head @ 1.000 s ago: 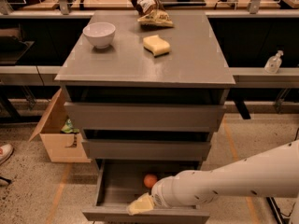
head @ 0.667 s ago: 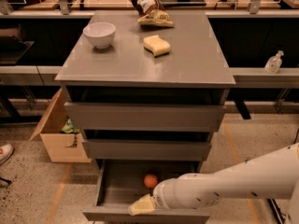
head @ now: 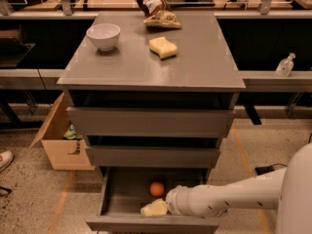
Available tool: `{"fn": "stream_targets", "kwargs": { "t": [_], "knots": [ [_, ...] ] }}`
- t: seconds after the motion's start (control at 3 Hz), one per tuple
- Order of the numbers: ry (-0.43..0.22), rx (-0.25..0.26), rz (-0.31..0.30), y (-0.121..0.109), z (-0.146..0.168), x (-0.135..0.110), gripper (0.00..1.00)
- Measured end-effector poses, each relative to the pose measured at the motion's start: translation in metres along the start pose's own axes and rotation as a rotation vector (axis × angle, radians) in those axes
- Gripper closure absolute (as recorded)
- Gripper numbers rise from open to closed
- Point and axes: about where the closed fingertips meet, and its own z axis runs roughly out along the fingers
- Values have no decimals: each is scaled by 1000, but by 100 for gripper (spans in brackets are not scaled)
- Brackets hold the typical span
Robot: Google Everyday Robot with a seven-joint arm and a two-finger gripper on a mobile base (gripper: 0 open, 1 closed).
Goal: Pick orange from bottom drawer and place on counter
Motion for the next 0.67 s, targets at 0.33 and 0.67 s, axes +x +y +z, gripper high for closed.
{"fn": "stream_targets", "kwargs": {
  "t": [0.33,0.67],
  "knots": [
    [-35,-27,2,-19,30,7,0],
    [-72,-51,22,-29,57,17,0]
  ]
}}
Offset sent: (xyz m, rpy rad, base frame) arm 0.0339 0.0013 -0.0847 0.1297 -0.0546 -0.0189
